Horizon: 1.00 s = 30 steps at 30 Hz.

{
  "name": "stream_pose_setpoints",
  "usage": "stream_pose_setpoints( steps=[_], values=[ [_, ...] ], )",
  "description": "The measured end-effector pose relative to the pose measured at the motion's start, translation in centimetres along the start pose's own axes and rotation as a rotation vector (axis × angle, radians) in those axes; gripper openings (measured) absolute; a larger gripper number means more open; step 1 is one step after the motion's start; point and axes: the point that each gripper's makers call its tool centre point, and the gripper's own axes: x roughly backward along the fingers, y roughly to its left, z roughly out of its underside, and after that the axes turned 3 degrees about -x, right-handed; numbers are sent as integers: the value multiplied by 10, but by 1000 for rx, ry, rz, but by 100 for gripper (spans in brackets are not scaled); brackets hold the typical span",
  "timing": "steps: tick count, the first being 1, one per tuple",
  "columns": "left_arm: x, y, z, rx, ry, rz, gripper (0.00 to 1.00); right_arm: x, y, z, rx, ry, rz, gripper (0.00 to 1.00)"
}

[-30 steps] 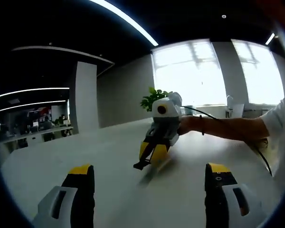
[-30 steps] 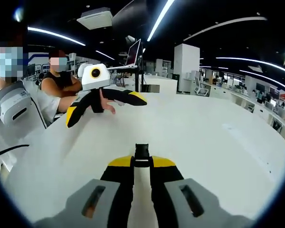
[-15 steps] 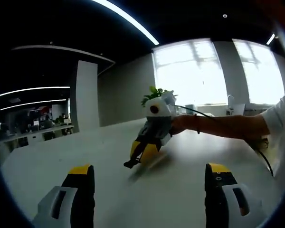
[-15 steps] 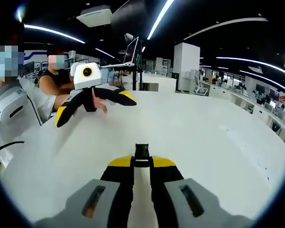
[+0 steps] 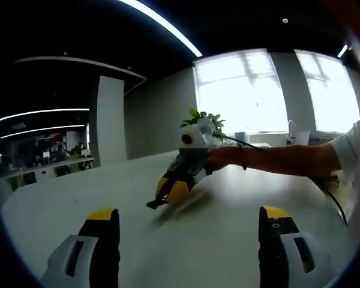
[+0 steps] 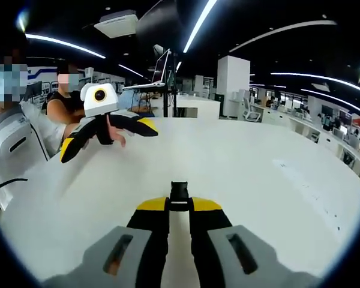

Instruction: Snap the two parts of the plastic buckle together until the buckle closes and remains connected.

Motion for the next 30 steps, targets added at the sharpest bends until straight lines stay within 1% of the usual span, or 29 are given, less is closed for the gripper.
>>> stream_pose_setpoints(
  steps=[3,5,10,13,14,17,21,26,29,30],
  values=[
    [0,0,0,6,-3,2,98,1,2,0,10,-17,1,10],
    [-1,0,1,3,2,3,98,0,0,2,3,-19,4,10],
    [0,1,0,1,1,1,98,-2,-4,10,-2,12,9,10],
    [1,3,0,6,-1,-4,97,-1,-4,7,3,-2,4,10],
    [1,3,0,7,0,-5,97,-2,-4,6,17,3,4,10],
    [0,2,0,6,0,-1,97,-3,-5,12,15,27,4,10],
    [-1,1,2,-2,4,2,97,-3,-7,15,2,19,6,10],
    [-2,2,2,5,4,2,97,-1,-10,20,-13,31,19,10],
    [-2,2,2,2,3,0,97,-2,-7,27,-13,56,13,10],
    [-2,3,2,4,5,-2,97,-3,-8,27,-18,48,17,10]
  ],
)
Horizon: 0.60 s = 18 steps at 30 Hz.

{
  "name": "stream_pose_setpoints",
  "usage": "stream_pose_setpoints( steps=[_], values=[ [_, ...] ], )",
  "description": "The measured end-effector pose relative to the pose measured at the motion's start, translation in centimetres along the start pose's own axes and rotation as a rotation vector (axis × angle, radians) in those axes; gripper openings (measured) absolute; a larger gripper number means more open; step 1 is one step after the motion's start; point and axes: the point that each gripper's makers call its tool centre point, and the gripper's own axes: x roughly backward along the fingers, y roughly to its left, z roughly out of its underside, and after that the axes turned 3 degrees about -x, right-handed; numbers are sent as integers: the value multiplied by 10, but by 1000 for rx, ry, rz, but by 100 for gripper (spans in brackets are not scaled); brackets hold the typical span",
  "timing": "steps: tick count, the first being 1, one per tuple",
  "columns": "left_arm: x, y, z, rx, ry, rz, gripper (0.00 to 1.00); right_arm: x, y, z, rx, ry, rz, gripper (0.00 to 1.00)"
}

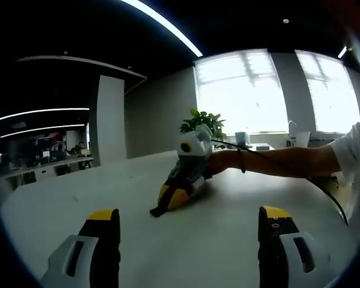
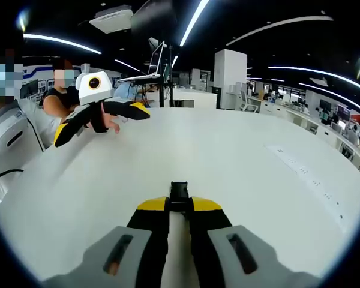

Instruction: Snap the two parts of the plastic buckle together until the buckle closes and remains connected.

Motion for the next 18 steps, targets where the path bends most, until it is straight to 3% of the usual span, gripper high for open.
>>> stream_pose_setpoints(
  steps=[18],
  values=[
    [0,0,1,4,5,-2,97,0,3,1,-19,1,-6,10]
  ],
)
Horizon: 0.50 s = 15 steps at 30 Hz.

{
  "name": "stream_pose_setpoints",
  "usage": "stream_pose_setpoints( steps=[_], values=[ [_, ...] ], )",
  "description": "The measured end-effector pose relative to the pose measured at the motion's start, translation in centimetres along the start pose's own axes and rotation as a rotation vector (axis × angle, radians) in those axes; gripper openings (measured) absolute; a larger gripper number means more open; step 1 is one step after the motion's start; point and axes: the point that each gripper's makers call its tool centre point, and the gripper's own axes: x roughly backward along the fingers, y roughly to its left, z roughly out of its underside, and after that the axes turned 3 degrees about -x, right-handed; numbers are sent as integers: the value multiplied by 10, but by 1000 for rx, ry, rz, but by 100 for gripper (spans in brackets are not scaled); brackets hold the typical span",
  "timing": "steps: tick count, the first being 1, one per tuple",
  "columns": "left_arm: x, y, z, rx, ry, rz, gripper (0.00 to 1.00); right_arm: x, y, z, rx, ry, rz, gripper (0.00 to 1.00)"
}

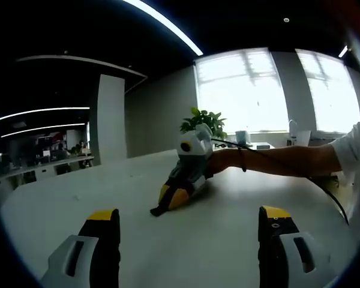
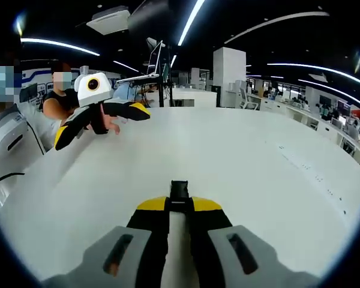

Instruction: Snap the two parts of the plastic buckle together until the buckle closes and remains connected.

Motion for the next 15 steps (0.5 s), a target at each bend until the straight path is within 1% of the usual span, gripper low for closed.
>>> stream_pose_setpoints(
  steps=[4,7,10,13,15],
  values=[
    [0,0,2,4,5,0,97,1,0,1,-8,0,-3,11],
    [0,0,1,6,1,0,97,2,0,1,-5,12,2,11],
    [0,-1,1,5,1,7,97,3,-4,0,-1,18,13,18],
    [0,0,1,1,4,5,97,5,-2,-2,5,0,12,17],
    [0,0,1,4,2,4,97,5,-4,-3,-2,-2,19,19]
  ],
)
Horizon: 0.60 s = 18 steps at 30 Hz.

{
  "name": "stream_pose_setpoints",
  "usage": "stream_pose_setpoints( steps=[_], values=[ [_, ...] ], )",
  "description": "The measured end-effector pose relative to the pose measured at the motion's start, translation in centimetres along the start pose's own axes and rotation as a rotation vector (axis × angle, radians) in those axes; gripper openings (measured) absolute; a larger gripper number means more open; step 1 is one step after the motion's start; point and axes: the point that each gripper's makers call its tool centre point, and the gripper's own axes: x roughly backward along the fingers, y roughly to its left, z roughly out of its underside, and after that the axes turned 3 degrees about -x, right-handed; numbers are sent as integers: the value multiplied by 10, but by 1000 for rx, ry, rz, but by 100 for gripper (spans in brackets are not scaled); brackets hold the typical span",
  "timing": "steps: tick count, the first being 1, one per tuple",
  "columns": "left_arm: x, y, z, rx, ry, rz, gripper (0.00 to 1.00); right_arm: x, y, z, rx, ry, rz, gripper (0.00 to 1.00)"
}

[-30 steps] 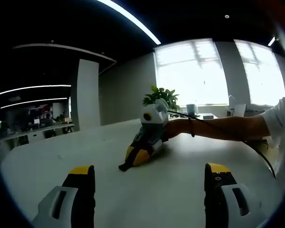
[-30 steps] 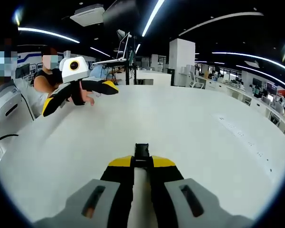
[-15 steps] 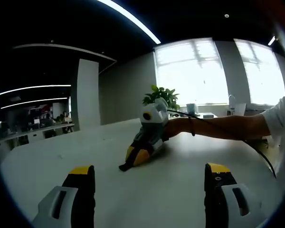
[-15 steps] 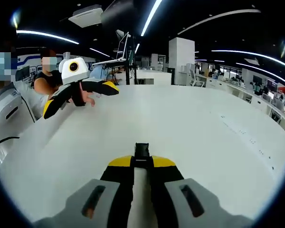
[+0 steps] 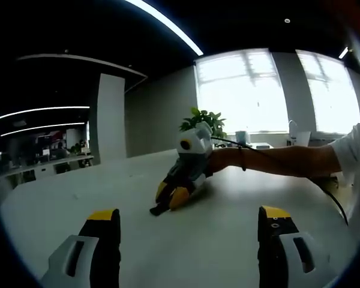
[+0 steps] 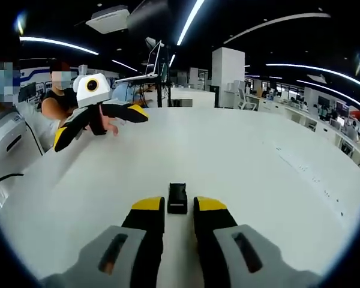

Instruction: Snap the two parts of the plastic buckle together until the buckle closes and remains connected.

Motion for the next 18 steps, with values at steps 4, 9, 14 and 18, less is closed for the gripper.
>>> stream_pose_setpoints(
  steps=[4,9,14,18],
  values=[
    [0,0,0,2,1,0,97,1,4,0,-1,-2,-10,19],
    [0,0,0,-2,1,2,97,1,4,-4,-1,-17,-10,23],
    [0,0,0,0,-1,0,96,1,6,-7,-5,-33,-14,29],
    [0,0,-1,-1,-1,0,96,3,-1,-14,-9,-71,16,41]
  ],
)
